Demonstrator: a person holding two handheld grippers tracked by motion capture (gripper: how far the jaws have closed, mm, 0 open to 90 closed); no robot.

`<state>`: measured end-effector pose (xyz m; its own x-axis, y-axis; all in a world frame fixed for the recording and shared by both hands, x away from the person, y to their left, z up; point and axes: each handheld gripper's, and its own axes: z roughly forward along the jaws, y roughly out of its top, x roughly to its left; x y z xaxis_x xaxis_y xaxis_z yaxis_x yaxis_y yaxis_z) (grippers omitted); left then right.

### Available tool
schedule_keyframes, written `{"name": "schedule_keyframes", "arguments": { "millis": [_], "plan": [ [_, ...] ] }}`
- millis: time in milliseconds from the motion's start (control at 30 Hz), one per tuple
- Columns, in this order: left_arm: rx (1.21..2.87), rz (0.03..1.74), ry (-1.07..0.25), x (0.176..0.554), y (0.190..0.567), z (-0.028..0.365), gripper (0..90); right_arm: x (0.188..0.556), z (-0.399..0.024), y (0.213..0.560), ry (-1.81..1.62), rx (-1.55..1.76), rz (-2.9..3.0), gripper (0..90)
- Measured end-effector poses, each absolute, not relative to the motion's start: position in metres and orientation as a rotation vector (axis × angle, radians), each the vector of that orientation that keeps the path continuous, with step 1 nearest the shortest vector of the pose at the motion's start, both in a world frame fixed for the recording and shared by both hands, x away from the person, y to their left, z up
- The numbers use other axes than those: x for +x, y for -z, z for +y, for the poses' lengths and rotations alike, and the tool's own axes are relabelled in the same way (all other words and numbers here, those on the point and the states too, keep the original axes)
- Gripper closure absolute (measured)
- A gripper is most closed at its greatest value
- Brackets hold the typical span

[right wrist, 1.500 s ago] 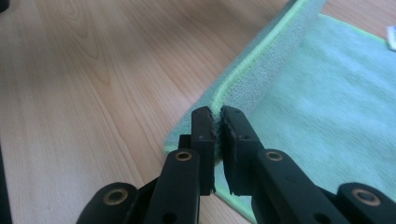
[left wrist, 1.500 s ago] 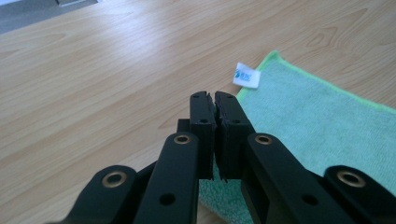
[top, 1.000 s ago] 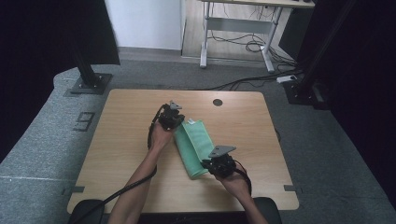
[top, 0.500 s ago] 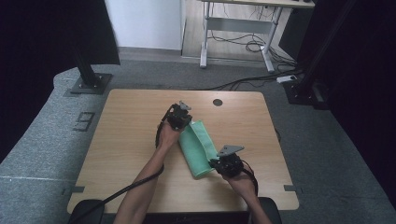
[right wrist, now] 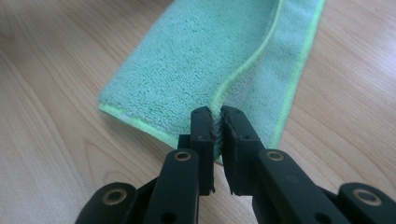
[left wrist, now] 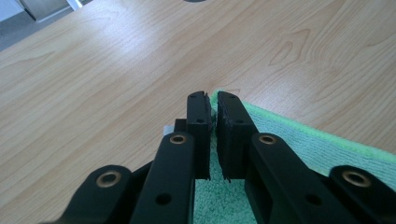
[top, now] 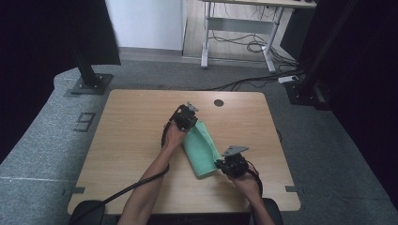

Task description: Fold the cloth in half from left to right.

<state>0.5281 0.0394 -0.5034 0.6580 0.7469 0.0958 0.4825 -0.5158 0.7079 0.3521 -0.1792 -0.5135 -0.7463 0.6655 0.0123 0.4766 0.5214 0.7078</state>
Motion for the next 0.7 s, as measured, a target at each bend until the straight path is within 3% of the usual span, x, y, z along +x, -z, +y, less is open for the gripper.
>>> {"name": "schedule_keyframes", "arguments": {
  "millis": [267,700],
  "plan": [
    [2.208,0.938,-0.523,0.529,0.507,0.032,78.7,0.354,-0.183,0.517,-1.015,0.983,2.5,81.3],
    [2.16,0.913,-0.56,0.525,0.504,0.029,40.9,0.357,-0.197,0.52,-0.983,1.06,2.461,74.5]
  ]
}}
